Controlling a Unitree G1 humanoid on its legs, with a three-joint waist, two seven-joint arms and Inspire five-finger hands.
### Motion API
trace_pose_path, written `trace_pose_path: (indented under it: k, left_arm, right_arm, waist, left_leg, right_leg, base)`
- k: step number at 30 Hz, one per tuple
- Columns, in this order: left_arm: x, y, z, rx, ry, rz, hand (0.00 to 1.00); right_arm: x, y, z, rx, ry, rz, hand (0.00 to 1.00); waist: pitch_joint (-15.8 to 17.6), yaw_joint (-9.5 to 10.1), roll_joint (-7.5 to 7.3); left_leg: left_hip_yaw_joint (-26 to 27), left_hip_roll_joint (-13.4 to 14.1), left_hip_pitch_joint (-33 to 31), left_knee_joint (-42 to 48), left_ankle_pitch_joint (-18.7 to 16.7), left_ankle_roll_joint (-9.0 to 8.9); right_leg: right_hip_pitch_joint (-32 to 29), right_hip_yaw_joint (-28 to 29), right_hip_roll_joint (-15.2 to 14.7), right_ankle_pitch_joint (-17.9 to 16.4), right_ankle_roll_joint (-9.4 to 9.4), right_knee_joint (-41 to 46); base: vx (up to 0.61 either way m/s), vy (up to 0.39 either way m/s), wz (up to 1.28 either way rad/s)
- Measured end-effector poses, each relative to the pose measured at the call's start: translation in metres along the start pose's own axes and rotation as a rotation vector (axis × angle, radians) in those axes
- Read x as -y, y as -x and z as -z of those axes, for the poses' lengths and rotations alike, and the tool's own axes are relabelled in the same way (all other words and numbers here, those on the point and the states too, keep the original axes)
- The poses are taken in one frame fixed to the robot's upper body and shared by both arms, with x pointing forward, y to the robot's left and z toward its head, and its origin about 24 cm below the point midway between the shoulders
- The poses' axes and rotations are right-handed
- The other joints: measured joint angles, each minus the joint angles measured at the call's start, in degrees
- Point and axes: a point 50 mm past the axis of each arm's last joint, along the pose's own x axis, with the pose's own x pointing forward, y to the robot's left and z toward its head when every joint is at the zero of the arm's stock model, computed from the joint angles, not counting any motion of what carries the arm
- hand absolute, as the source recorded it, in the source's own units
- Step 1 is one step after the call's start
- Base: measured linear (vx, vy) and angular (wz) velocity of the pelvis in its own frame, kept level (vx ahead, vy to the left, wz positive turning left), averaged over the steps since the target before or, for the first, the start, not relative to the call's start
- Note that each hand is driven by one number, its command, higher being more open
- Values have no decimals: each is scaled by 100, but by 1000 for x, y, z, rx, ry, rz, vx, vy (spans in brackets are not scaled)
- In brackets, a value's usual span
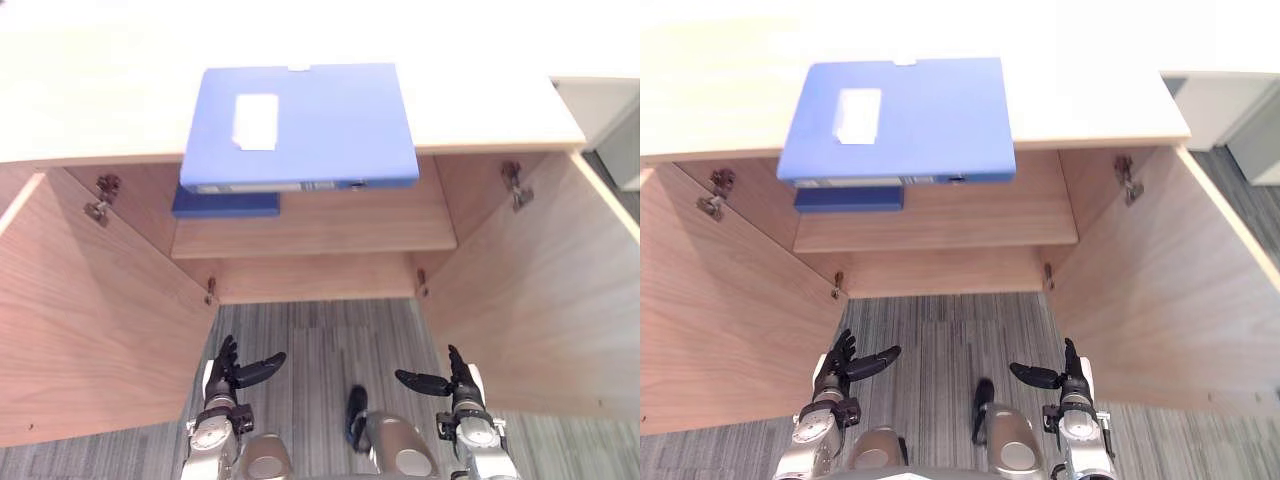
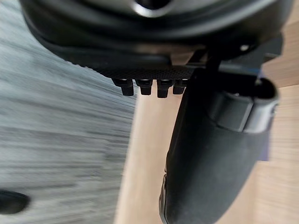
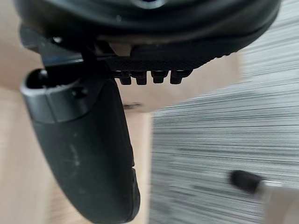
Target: Walk over to the cabinet, pick up the folder, carry it to the office cabinet, place the folder inside the office cabinet, then close the office cabinet door
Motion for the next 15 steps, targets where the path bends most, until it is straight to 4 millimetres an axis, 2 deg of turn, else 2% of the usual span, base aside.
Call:
trace_pose_path:
  k: [1, 2, 3, 4, 7, 9, 10, 15]
  left_arm:
    - [0, 1, -1, 5, 1, 0, 100]
    - [0, 1, -1, 6, 2, -1, 100]
    - [0, 4, 0, 9, 9, -2, 100]
    - [-1, 5, 0, 11, 10, -6, 100]
    - [-4, 8, -13, 73, 27, -10, 100]
    - [-11, 14, -22, 124, 45, -31, 100]
    - [-24, 23, -32, 185, 56, -74, 100]
    - [-45, 46, -64, 356, -6, -167, 100]
  right_arm:
    - [0, -2, -4, 9, -16, 7, 100]
    - [0, -3, -5, 11, -25, 12, 100]
    - [5, -4, -6, 13, -32, 31, 100]
    - [7, -3, -4, 4, -40, 39, 100]
    - [10, 3, 11, -44, -49, 63, 100]
    - [9, 6, 16, -59, -48, 60, 100]
    - [8, 10, 23, -78, -49, 57, 100]
    - [12, 12, 26, -81, -37, 46, 100]
  waist:
    - [-8, -3, 15]
    - [-17, 4, 30]
    - [-110, 1, 191]
    - [-139, -4, 227]
    - [-205, 3, 102]
    - [-208, 7, 104]
    - [-221, 25, 106]
    - [-243, 108, 107]
  left_leg:
    - [37, -79, -40, -892, 31, 9]
    - [10, -138, -12, -1418, 124, 34]
    - [-25, -227, 58, -2740, 1084, 56]
    - [-4, -226, 109, -2869, 1047, 230]
    - [-2, -540, 350, -3379, 1178, 257]
    - [7, -687, 554, -3653, 1233, 311]
    - [8, -778, 762, -3878, 1259, 325]
    - [-38, -844, 1112, -4145, 1277, 349]
  right_leg:
    - [133, 17, 0, 4, 65, -111]
    - [177, 32, 0, 0, 84, -148]
    - [219, 72, 99, -43, 229, -197]
    - [228, 92, 123, -82, 291, -193]
    - [294, 85, -142, -153, 464, -261]
    - [423, 74, -247, -178, 546, -342]
    - [568, 65, -295, -212, 599, -404]
    - [869, 26, -287, -218, 611, -524]
  base:
    - [211, 31, -14]
    - [290, 93, -21]
    - [225, 114, -20]
    - [263, 167, -8]
    - [161, 126, 17]
    - [132, 101, 12]
    - [152, 53, 5]
    - [78, 8, 5]
